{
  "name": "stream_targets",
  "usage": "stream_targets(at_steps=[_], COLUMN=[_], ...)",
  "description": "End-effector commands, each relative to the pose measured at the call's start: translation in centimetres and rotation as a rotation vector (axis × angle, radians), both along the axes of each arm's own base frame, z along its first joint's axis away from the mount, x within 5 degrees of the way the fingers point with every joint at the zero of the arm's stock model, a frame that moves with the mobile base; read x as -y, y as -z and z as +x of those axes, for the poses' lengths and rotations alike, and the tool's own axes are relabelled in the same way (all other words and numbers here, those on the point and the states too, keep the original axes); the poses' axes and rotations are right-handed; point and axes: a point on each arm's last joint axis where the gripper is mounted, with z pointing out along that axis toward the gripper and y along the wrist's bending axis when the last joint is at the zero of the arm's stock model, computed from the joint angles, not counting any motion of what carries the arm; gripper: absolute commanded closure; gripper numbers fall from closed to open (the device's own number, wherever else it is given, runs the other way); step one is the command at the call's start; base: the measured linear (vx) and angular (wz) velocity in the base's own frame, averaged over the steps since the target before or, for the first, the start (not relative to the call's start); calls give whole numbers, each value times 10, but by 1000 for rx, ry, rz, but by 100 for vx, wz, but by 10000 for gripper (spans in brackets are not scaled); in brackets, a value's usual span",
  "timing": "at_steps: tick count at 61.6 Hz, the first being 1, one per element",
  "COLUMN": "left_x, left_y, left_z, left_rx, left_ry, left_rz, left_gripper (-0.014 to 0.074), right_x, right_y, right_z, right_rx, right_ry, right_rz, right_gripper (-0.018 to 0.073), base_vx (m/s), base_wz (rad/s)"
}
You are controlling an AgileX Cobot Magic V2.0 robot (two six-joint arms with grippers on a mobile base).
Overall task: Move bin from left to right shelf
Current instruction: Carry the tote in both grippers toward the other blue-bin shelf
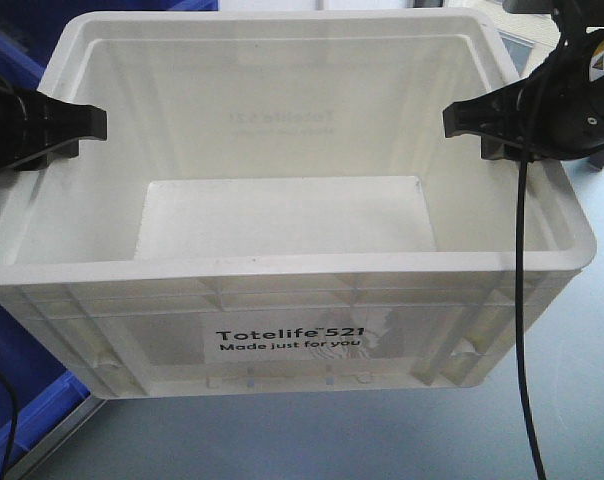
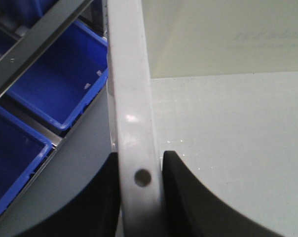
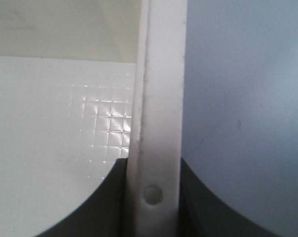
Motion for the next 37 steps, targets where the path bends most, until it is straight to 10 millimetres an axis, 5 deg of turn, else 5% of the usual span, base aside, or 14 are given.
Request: stream_targets(at_steps=[1,37], left_x=[-3,-3], left_y=[-27,-27], left_z=[-2,-2], left_rx=[170,170], left_ry=[17,17], left_rz=[-18,-18], left_gripper=[452,452], right_x=[5,5], right_y=[-32,-32], right_z=[-2,-2], right_rx=[194,194], right_ry=[-7,-7], right_rz=[26,26], right_gripper=[567,567], base_vx=[14,12], base_wz=[55,53])
